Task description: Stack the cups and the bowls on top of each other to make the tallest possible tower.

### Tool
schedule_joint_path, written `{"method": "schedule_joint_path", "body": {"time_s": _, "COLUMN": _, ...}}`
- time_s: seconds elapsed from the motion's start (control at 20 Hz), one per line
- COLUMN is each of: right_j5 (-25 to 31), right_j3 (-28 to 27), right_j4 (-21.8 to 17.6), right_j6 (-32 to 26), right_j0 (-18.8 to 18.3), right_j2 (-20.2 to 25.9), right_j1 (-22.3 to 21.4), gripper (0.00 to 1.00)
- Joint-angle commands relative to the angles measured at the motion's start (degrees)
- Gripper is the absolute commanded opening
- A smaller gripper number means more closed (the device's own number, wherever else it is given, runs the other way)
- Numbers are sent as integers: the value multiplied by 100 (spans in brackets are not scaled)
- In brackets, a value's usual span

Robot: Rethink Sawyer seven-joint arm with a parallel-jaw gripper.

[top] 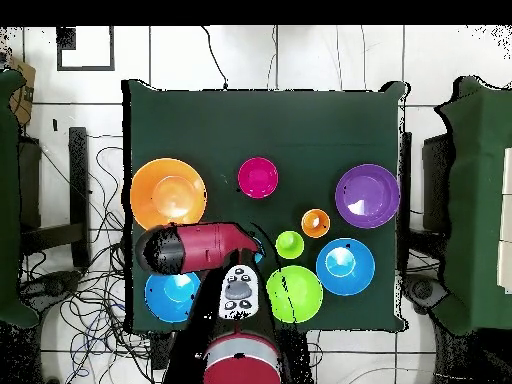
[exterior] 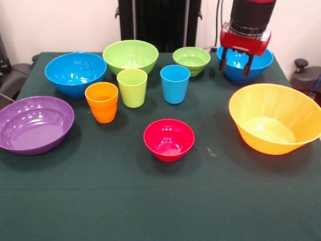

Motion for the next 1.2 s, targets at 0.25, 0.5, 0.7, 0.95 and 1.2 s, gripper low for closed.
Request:
{"method": "schedule_joint_path", "body": {"time_s": 0.25, "right_j5": -1042, "right_j3": -116, "right_j4": -46, "right_j6": 812, "right_j0": -8, "right_j2": 65, "right_j1": 1207, "gripper": 100}}
{"method": "schedule_joint_path", "body": {"time_s": 0.5, "right_j5": -1699, "right_j3": 137, "right_j4": 1113, "right_j6": 2049, "right_j0": 148, "right_j2": 27, "right_j1": 1325, "gripper": 100}}
{"method": "schedule_joint_path", "body": {"time_s": 0.7, "right_j5": -1742, "right_j3": 617, "right_j4": 1976, "right_j6": 2474, "right_j0": 114, "right_j2": 369, "right_j1": 937, "gripper": 100}}
{"method": "schedule_joint_path", "body": {"time_s": 0.95, "right_j5": -1693, "right_j3": 1152, "right_j4": 2214, "right_j6": 2402, "right_j0": -110, "right_j2": 534, "right_j1": 416, "gripper": 100}}
{"method": "schedule_joint_path", "body": {"time_s": 1.2, "right_j5": -853, "right_j3": 1696, "right_j4": 2161, "right_j6": 2288, "right_j0": -88, "right_j2": 397, "right_j1": -483, "gripper": 100}}
